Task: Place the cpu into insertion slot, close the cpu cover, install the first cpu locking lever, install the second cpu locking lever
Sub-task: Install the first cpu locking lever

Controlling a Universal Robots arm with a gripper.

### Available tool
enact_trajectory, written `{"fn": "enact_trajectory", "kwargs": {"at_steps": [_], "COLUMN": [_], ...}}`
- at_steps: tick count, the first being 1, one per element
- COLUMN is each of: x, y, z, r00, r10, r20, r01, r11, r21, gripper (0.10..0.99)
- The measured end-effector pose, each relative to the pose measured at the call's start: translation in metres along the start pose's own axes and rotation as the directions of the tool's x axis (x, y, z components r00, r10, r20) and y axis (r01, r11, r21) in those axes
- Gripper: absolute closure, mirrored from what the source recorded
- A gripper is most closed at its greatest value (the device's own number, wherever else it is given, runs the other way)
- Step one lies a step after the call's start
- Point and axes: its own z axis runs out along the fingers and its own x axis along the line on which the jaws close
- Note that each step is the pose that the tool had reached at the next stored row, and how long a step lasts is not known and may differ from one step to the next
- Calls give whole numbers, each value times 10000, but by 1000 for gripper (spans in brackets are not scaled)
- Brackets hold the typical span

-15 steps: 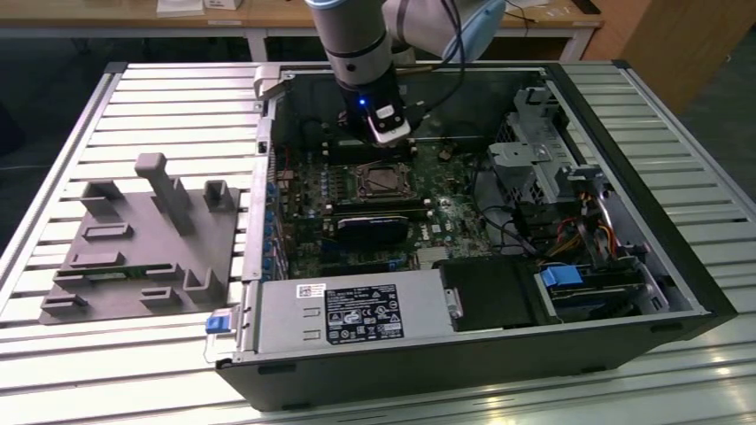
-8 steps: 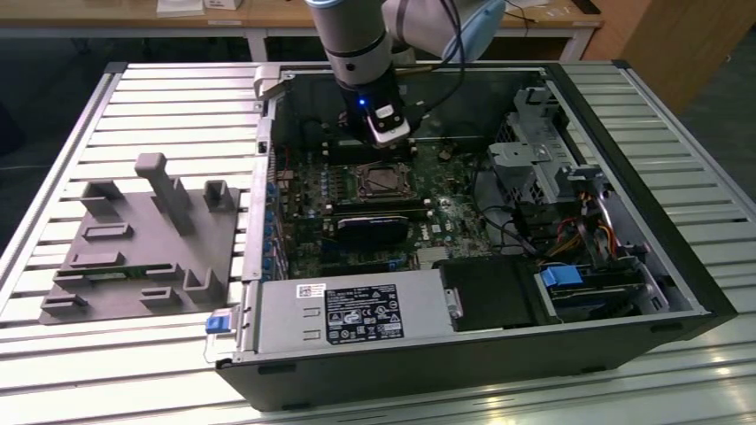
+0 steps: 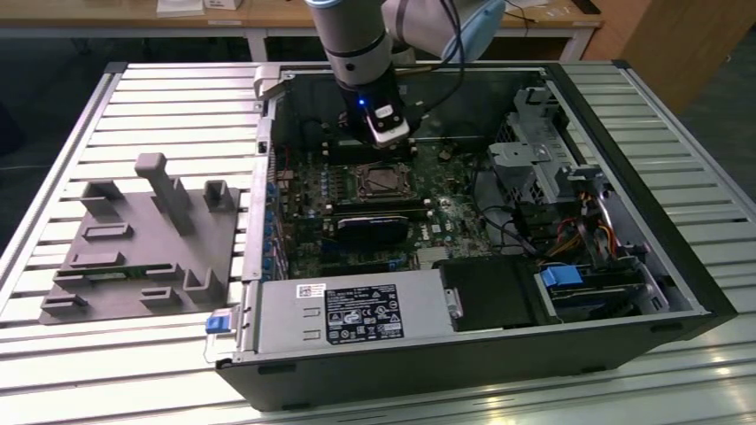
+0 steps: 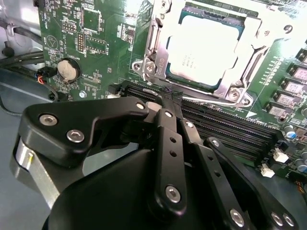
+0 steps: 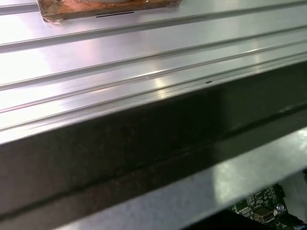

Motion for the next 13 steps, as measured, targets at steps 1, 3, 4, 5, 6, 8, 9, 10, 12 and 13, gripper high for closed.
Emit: {"fn": "enact_trajectory", "kwargs": {"at_steps": [1, 3, 4, 5, 6, 8, 9, 10, 12, 13], "x": [1, 4, 5, 6, 7, 10, 11, 12, 12, 13], "y": [3, 11, 14, 17, 20, 27, 29, 30, 29, 29], "z": [1, 2, 3, 4, 4, 6, 7, 9, 12, 14], "r00": [10000, 10000, 10000, 10000, 10000, 10000, 10000, 10000, 10000, 10000], "r10": [3, 12, 16, 20, 23, 32, 36, 36, 30, 27], "r20": [1, 3, 3, 5, 5, 7, 9, 16, 38, 51], "r01": [-3, -12, -16, -20, -23, -32, -36, -37, -30, -28], "r11": [10000, 10000, 10000, 10000, 10000, 10000, 10000, 10000, 10000, 9999], "r21": [1, 4, 4, 5, 7, 10, 13, 26, 88, 123], "gripper": [984, 984, 984, 984, 984, 984, 984, 984, 984, 984]}}
